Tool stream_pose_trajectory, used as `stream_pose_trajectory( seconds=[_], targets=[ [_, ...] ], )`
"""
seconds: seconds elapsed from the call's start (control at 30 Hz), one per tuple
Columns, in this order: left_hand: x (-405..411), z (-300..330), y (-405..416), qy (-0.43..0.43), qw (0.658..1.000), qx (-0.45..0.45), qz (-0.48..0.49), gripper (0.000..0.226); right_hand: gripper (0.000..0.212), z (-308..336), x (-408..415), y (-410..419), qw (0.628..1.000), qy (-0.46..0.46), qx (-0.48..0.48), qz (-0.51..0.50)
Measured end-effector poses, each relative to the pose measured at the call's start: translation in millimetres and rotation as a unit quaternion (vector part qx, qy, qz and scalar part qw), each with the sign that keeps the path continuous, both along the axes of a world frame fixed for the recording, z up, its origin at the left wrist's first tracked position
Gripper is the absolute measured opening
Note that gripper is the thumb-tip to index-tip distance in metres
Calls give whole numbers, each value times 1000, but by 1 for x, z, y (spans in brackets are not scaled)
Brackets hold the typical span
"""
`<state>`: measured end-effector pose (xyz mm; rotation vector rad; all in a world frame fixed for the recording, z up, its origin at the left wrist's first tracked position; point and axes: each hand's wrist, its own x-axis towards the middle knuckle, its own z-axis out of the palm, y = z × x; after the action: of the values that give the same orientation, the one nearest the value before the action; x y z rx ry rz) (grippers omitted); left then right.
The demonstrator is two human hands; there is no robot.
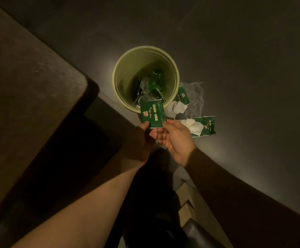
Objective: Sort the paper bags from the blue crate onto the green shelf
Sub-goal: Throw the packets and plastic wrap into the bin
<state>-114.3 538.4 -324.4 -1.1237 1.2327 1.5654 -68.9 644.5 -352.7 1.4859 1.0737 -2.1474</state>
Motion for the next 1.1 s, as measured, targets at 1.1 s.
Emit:
stream_pose_trajectory(
  seconds=[1.1],
  targets=[
    [45, -199, 51, 85, 848, -226, -472, 24, 39, -208, 112, 105, 943, -150, 249, 161]
  ],
)
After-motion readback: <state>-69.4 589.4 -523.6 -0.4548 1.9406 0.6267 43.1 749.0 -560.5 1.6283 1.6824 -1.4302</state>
